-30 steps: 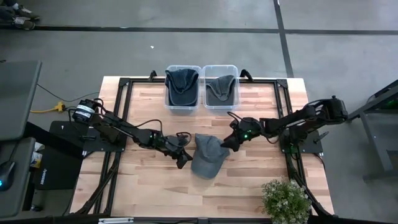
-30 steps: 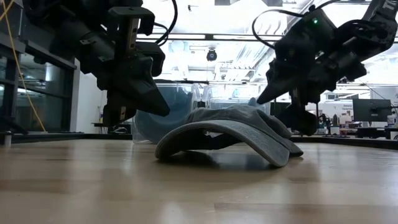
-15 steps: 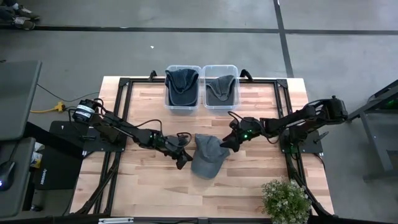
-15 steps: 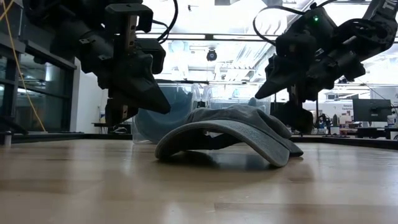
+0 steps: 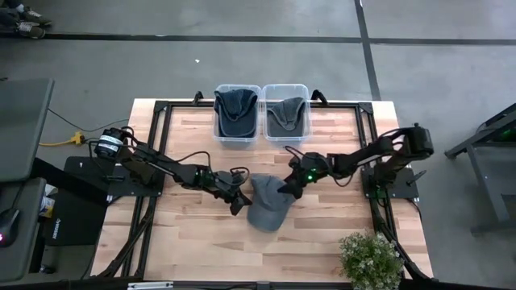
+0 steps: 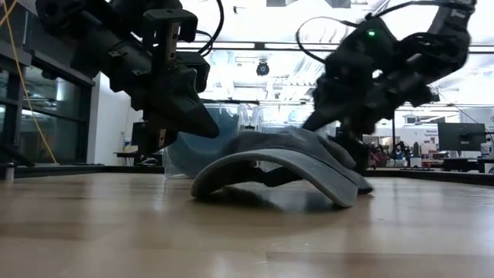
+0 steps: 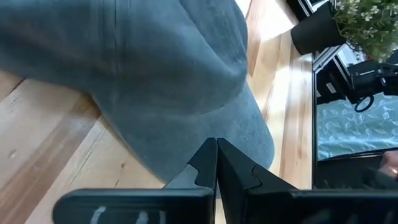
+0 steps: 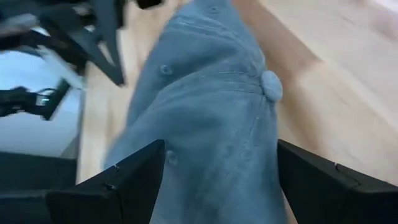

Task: Pick and place caps into container
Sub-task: Put the gray cap into the right transparent container

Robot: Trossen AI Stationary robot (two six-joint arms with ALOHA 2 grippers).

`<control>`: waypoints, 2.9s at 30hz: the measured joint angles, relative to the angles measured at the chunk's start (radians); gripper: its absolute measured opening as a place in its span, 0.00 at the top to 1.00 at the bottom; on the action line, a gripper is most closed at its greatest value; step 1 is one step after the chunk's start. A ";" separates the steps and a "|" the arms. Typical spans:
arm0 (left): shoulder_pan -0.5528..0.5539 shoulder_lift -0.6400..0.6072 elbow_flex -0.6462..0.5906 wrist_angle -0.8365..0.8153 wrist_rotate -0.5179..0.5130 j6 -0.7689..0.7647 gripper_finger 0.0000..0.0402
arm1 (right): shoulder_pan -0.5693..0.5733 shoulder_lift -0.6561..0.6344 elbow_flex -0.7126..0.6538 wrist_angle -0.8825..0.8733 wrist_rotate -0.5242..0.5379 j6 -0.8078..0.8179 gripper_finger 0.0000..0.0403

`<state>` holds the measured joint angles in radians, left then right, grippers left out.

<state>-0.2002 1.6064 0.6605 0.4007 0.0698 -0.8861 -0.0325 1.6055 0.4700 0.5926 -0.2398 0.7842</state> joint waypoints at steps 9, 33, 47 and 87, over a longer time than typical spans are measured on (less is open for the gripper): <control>-0.001 0.000 0.000 -0.013 -0.014 -0.017 1.00 | 0.000 0.101 0.151 -0.013 -0.167 -0.006 0.29; 0.038 0.000 0.000 -0.045 -0.079 -0.122 1.00 | 0.000 0.101 0.220 -0.034 -0.443 0.000 0.70; 0.070 0.000 0.000 -0.060 -0.084 -0.132 1.00 | 0.001 0.070 0.221 0.076 -0.519 0.001 0.98; 0.070 -0.001 0.759 -0.718 -0.336 0.754 1.00 | 0.173 -0.733 0.222 -0.613 0.252 -0.098 1.00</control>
<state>-0.1307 1.6054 1.4194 -0.3169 -0.2663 -0.1322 0.1407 0.8720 0.6922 -0.0199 0.0120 0.6866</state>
